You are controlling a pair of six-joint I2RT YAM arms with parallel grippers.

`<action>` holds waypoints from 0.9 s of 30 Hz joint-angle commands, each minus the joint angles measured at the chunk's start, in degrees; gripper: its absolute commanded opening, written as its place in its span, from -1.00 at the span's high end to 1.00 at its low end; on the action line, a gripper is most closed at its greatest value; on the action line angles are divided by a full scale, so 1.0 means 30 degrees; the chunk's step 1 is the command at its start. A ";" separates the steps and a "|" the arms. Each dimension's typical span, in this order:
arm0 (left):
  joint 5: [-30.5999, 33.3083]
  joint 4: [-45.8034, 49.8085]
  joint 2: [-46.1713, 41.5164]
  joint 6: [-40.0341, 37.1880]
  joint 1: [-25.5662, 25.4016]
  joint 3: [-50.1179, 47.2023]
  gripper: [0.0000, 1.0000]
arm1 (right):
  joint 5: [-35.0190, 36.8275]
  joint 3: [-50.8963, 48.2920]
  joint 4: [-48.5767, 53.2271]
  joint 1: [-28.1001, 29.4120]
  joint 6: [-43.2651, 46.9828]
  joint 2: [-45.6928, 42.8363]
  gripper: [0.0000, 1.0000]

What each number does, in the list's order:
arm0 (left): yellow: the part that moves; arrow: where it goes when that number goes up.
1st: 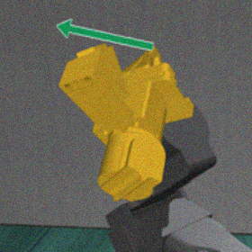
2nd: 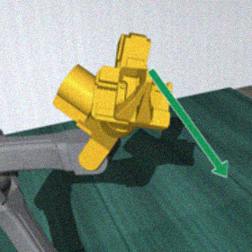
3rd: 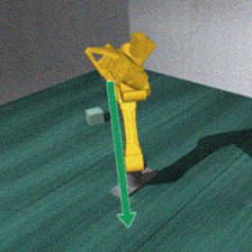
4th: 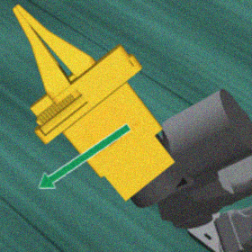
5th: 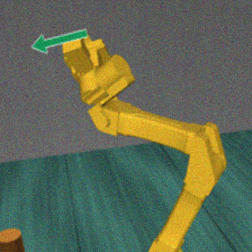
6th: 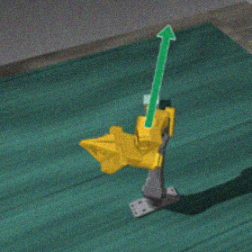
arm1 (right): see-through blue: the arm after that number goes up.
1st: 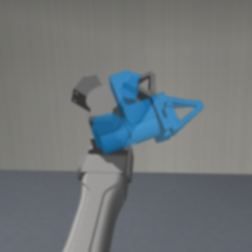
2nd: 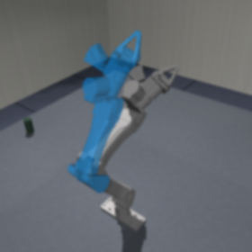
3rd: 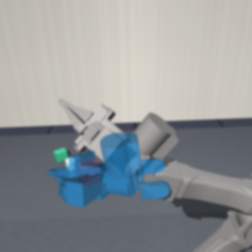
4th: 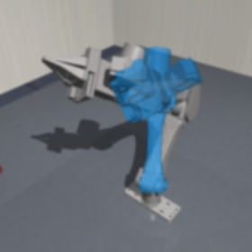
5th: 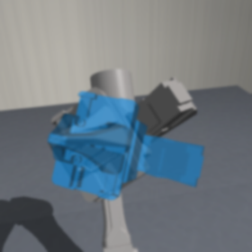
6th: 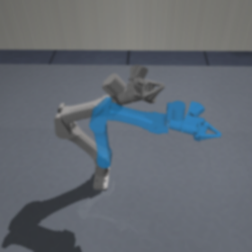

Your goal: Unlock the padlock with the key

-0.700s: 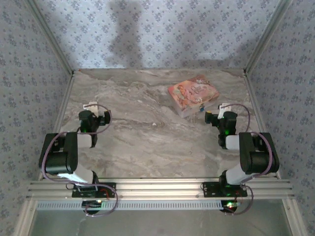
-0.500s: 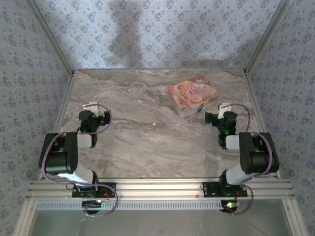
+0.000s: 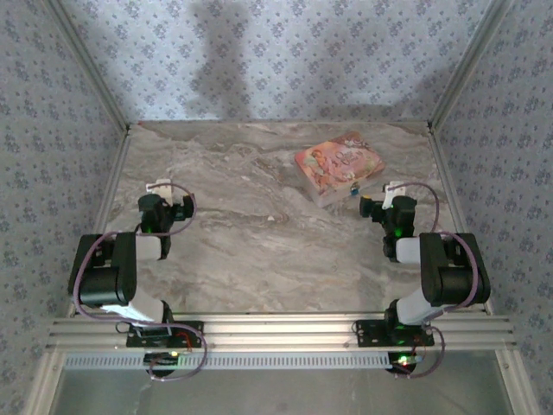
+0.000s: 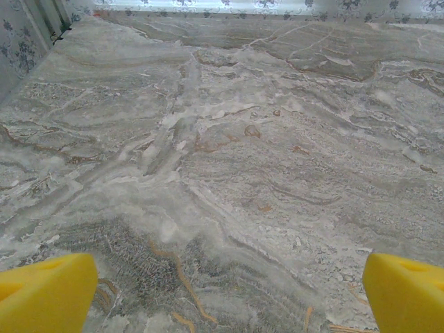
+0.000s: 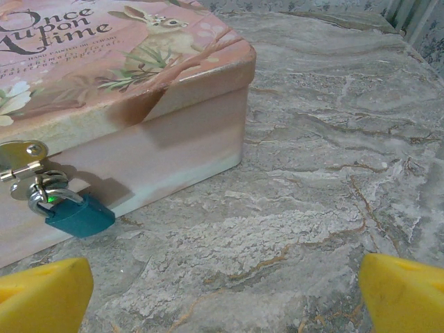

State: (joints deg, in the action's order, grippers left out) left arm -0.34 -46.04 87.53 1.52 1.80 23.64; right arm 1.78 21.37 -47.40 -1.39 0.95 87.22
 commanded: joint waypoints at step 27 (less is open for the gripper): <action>0.0411 -0.0019 0.0037 0.0008 0.0002 0.0060 -0.96 | -0.0752 0.0293 0.0115 -0.0540 -0.0118 -0.0092 -1.00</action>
State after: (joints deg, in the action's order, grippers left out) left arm -0.34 -46.04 87.53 1.54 1.83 23.64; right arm 0.40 21.37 -47.40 -2.42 0.93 87.22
